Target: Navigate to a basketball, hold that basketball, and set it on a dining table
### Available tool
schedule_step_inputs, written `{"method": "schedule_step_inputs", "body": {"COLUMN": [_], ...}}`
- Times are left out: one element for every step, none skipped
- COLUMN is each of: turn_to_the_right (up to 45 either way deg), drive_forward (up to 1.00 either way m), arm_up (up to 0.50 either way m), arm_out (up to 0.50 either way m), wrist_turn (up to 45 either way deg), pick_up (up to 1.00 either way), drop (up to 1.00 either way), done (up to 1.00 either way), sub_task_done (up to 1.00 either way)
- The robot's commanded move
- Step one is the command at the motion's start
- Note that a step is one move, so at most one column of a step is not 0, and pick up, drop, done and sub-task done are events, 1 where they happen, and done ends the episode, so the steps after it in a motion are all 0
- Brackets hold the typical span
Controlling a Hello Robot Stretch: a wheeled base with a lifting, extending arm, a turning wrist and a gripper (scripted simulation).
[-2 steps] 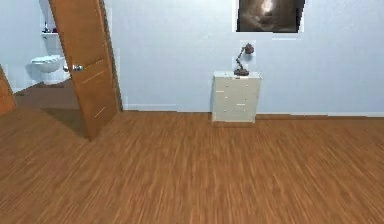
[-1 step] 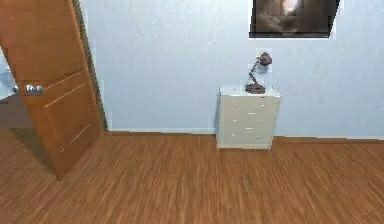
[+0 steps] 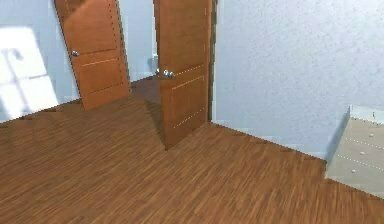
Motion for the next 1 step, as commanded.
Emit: {"method": "schedule_step_inputs", "body": {"turn_to_the_right": [-3.0], "drive_forward": [0.00], "arm_up": [0.00], "arm_out": [0.00], "wrist_turn": [0.0], "pick_up": [0.00], "drop": [0.00], "done": [0.00], "sub_task_done": [0.00]}}
